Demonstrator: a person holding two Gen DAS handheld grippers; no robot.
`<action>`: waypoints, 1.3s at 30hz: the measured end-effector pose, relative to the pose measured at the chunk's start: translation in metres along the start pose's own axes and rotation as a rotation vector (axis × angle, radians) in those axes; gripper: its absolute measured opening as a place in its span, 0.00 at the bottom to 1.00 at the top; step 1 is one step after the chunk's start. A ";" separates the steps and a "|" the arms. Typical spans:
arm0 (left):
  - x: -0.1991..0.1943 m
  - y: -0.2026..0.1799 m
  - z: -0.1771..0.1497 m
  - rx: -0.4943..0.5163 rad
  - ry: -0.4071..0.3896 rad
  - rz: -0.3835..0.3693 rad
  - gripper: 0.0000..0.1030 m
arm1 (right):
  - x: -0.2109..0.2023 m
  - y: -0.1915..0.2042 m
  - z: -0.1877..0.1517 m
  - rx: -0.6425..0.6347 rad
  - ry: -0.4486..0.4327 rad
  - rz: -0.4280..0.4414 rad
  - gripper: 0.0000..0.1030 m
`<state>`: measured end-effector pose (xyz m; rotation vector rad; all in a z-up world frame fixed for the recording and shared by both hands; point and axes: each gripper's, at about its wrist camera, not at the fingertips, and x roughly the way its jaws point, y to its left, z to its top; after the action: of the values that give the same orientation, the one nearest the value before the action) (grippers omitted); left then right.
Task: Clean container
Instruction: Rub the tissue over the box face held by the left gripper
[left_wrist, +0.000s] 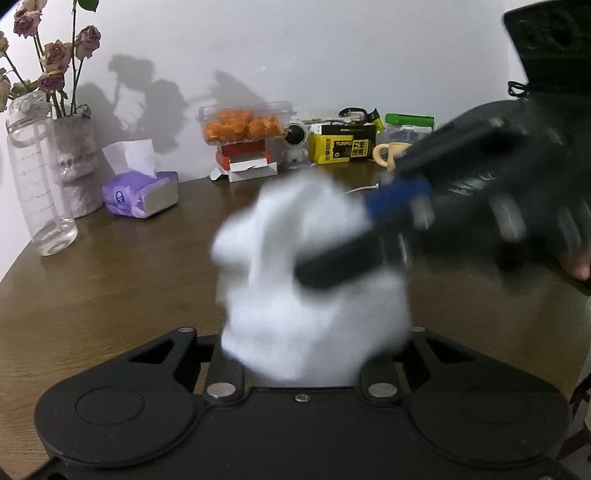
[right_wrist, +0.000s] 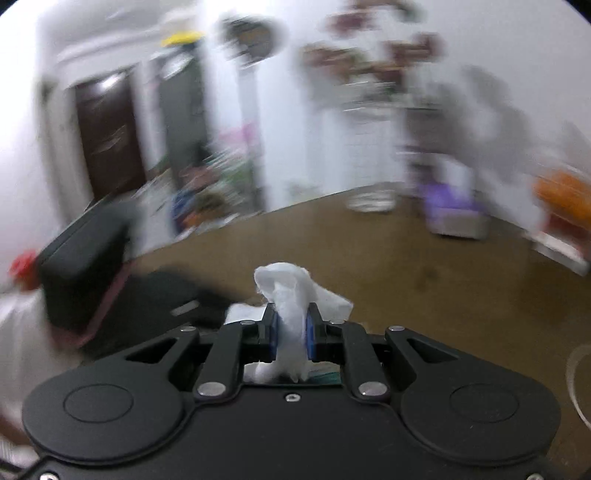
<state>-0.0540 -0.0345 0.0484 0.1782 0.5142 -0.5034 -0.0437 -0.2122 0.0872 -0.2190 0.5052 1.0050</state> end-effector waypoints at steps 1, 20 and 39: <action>-0.001 0.000 0.000 0.005 0.000 0.001 0.24 | 0.003 0.007 0.000 -0.044 0.010 -0.010 0.14; -0.004 0.027 0.001 -0.136 -0.021 -0.027 0.24 | 0.000 -0.059 -0.034 0.192 0.025 -0.175 0.14; -0.009 0.042 -0.006 -0.309 -0.040 -0.126 0.24 | 0.002 -0.077 -0.040 0.349 -0.101 -0.141 0.14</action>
<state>-0.0418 0.0071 0.0495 -0.1604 0.5592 -0.5426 0.0106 -0.2670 0.0475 0.1059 0.5558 0.7715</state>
